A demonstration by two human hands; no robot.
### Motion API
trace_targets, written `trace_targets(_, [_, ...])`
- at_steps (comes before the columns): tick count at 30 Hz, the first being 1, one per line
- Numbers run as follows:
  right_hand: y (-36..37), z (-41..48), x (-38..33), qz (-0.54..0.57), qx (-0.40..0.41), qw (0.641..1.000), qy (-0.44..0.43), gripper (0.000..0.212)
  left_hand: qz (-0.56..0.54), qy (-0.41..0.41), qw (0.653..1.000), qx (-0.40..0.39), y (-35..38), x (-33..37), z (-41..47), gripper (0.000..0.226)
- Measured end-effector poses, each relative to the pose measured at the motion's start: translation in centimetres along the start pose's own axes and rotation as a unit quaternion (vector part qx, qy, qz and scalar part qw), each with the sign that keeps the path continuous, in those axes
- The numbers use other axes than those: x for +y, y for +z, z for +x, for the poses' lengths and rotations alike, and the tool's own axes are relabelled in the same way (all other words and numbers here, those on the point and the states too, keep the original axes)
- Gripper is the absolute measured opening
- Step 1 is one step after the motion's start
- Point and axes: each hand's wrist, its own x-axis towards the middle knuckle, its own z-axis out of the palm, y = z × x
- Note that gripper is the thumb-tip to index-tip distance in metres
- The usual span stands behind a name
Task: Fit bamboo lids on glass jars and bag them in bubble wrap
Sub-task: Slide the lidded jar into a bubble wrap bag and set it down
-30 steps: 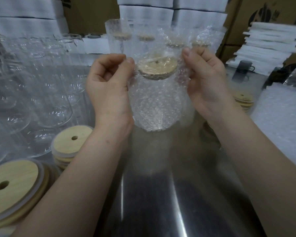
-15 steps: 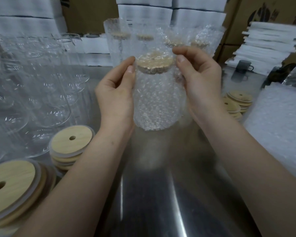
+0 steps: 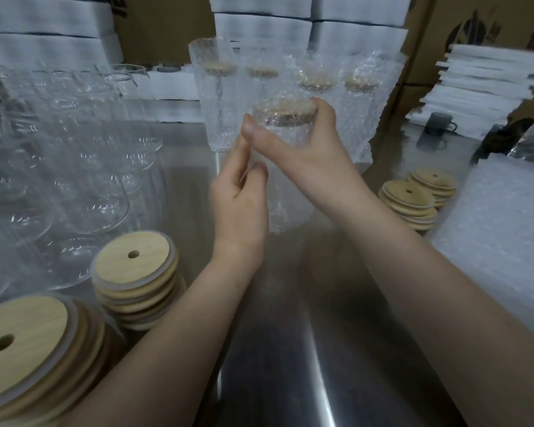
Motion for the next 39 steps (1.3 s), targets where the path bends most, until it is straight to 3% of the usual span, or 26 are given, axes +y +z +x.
trace_targets(9, [0.1,3.1,-0.3,0.023,-0.063,0.997,0.046,0.100,0.053,0.021,0.998,-0.024,-0.7,-0.6,-0.3,0.066])
trace_targets(12, [0.5,4.6,-0.3,0.001,-0.055,0.997,0.046,0.078,0.061,0.013,0.998,-0.016,-0.9,-0.9,-0.3,0.073])
trace_targets(14, [1.2,5.8,-0.3,-0.009,-0.047,0.997,0.054,0.076,0.082,-0.001,0.997,-0.006,-1.2,-1.3,-0.3,0.078])
trace_targets(16, [2.1,7.0,-0.2,-0.005,-0.025,0.997,0.071,0.083,0.157,0.008,0.987,0.030,-1.5,-1.7,-0.2,0.077])
trace_targets(20, [3.9,10.1,-0.5,-0.019,0.046,0.997,0.065,0.087,0.272,0.023,0.957,0.097,-1.8,-2.1,0.2,0.053])
trace_targets(30, [7.0,15.5,0.6,-0.156,0.217,0.960,0.085,0.079,0.308,-0.024,0.948,0.082,-1.9,-2.4,0.3,0.032])
trace_targets(39, [9.5,17.3,1.7,-0.301,0.248,0.918,0.069,0.086,0.306,-0.032,0.947,0.087,-2.1,-2.9,0.8,0.035])
